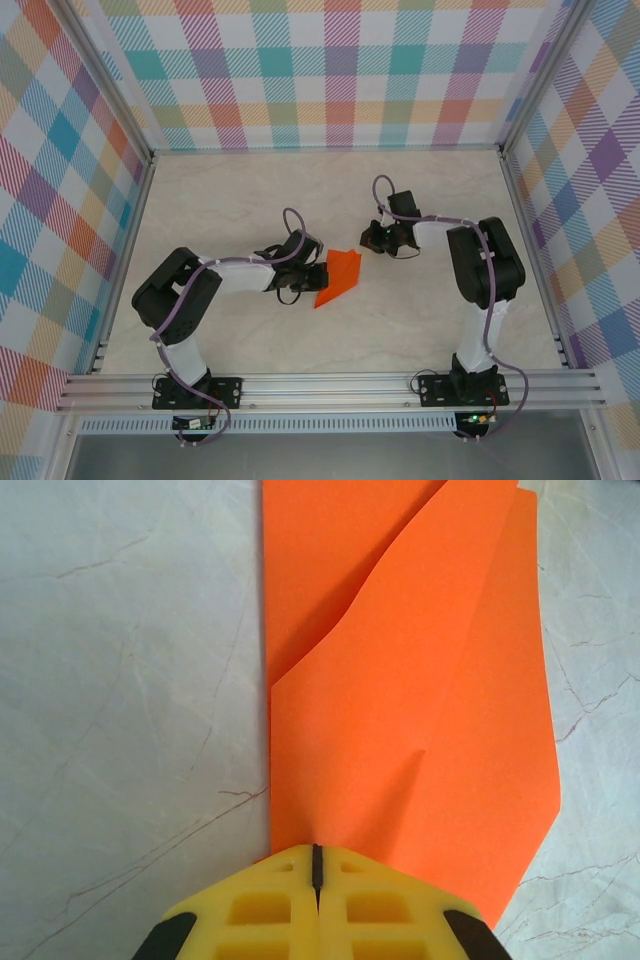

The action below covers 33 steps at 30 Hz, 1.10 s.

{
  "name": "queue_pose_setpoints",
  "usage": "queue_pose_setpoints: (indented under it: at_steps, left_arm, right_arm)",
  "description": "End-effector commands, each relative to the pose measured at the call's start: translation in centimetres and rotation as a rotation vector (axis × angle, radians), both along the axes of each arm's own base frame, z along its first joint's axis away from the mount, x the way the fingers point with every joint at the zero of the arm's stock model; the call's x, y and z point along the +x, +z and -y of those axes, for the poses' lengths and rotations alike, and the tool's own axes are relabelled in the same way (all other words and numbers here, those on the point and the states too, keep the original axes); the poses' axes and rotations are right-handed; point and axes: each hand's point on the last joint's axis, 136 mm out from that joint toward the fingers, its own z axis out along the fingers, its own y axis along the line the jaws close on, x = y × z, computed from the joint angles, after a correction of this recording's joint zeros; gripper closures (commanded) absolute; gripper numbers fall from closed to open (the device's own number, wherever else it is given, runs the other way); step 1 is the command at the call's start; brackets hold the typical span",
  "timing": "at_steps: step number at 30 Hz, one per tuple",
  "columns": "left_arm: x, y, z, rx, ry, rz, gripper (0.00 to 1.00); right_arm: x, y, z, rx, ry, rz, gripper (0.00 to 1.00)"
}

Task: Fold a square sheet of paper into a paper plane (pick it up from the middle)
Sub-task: Fourth fold the wing at the center of the table.

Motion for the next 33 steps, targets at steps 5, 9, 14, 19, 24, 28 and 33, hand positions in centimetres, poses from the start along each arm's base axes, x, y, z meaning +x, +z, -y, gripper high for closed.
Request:
queue_pose_setpoints:
  at_steps: [5, 9, 14, 19, 24, 28, 33]
  left_arm:
    - [-3.7, -4.5, -3.8, 0.173, -0.016, -0.162, 1.00]
    - [-3.4, -4.1, -3.6, 0.165, -0.015, -0.146, 1.00]
    - [-3.1, -3.7, -3.5, 0.155, -0.007, -0.135, 1.00]
    - [-2.7, -3.0, -2.9, 0.132, -0.001, -0.122, 1.00]
    - [-1.6, -0.6, -1.6, 0.070, -0.006, -0.079, 1.00]
    - [-0.5, 2.1, -0.5, 0.022, -0.008, -0.035, 1.00]
    - [0.4, 5.8, 0.4, -0.069, 0.019, 0.027, 1.00]
  right_arm:
    - [-2.9, 5.1, -3.7, 0.141, 0.081, 0.031, 0.99]
    - [-5.8, 4.1, -5.8, 0.185, 0.124, -0.062, 0.99]
    - [-7.7, 2.8, -8.0, 0.208, 0.172, -0.127, 1.00]
    - [-8.6, 0.4, -8.7, 0.204, 0.180, -0.196, 1.00]
    - [-9.5, -2.1, -7.1, 0.099, 0.159, -0.239, 1.00]
    - [-10.0, -3.6, -5.7, 0.004, 0.150, -0.256, 1.00]
    - [-10.1, -4.5, -5.1, -0.032, 0.132, -0.270, 1.00]
